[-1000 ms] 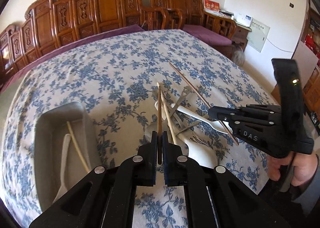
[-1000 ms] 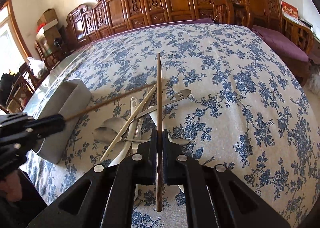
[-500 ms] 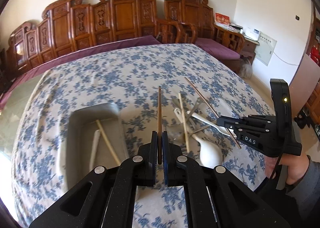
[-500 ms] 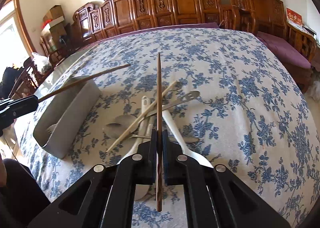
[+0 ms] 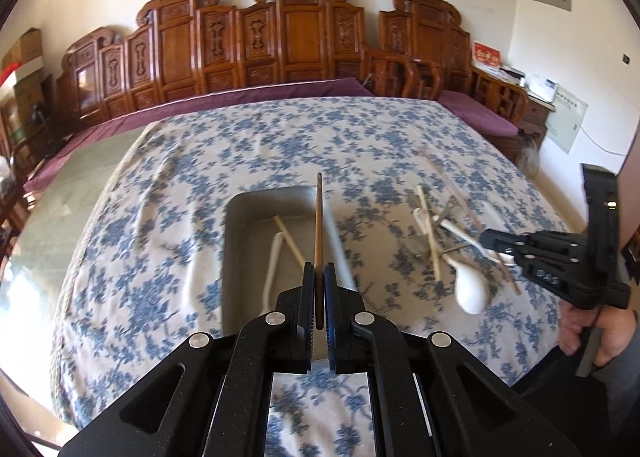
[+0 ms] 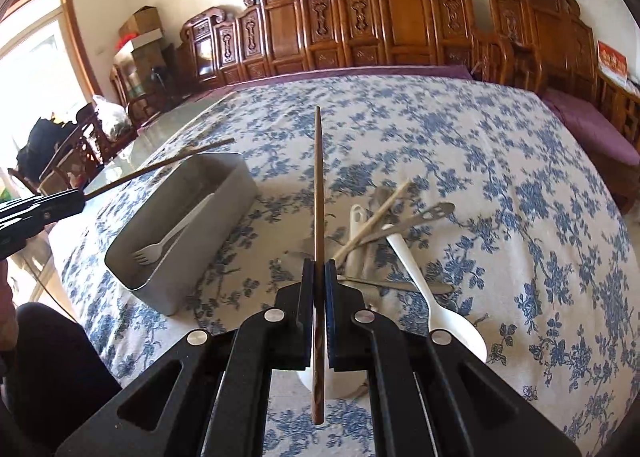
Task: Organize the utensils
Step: 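Lower the chopstick into the tray and open the left gripper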
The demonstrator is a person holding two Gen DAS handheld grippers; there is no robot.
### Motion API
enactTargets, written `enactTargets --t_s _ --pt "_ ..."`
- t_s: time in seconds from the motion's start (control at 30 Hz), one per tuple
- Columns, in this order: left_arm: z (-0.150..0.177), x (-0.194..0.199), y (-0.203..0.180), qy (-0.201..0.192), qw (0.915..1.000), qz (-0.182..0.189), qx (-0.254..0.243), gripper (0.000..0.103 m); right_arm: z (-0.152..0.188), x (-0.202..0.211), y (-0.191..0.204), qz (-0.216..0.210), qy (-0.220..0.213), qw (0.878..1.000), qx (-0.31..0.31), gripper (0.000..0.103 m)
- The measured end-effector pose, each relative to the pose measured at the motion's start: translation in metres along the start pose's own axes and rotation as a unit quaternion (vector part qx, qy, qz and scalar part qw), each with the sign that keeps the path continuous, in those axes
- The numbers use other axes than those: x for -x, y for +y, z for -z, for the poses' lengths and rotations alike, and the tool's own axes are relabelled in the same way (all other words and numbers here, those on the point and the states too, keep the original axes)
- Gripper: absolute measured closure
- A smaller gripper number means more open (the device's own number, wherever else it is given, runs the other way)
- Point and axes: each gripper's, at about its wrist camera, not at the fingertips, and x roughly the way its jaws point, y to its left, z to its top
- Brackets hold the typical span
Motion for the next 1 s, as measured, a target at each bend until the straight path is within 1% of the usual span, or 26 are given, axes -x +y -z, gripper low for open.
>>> enactTargets --t_s 0.13,0.33,0.53,0.7,0.83,1.0 --pt "0.007 -0.013 0.013 0.012 0.9997 -0.019 0.006 0.100 0.000 0.002 0.011 -0.008 0.000 1.000 0.008 0.097" --pt "0.015 -0.035 0.026 0.028 0.9989 -0.036 0.013 0.100 0.001 0.002 0.021 -0.016 0.003 1.000 0.013 0.097" --pt "0.023 -0.050 0.030 0.033 0.9988 -0.025 0.024 0.099 0.005 -0.002 0.023 -0.006 0.015 1.000 0.020 0.097" --pt "0.027 -0.056 0.027 0.036 0.9990 -0.022 0.017 0.099 0.003 -0.007 0.023 -0.005 0.025 1.000 0.011 0.097" --pt "0.029 -0.059 0.024 0.046 0.9988 -0.009 0.013 0.098 -0.001 -0.008 0.035 -0.009 0.026 1.000 0.016 0.097" --pt "0.029 -0.058 0.025 0.045 0.9989 0.005 0.015 0.098 -0.009 -0.009 0.053 -0.020 0.026 0.999 0.020 0.097"
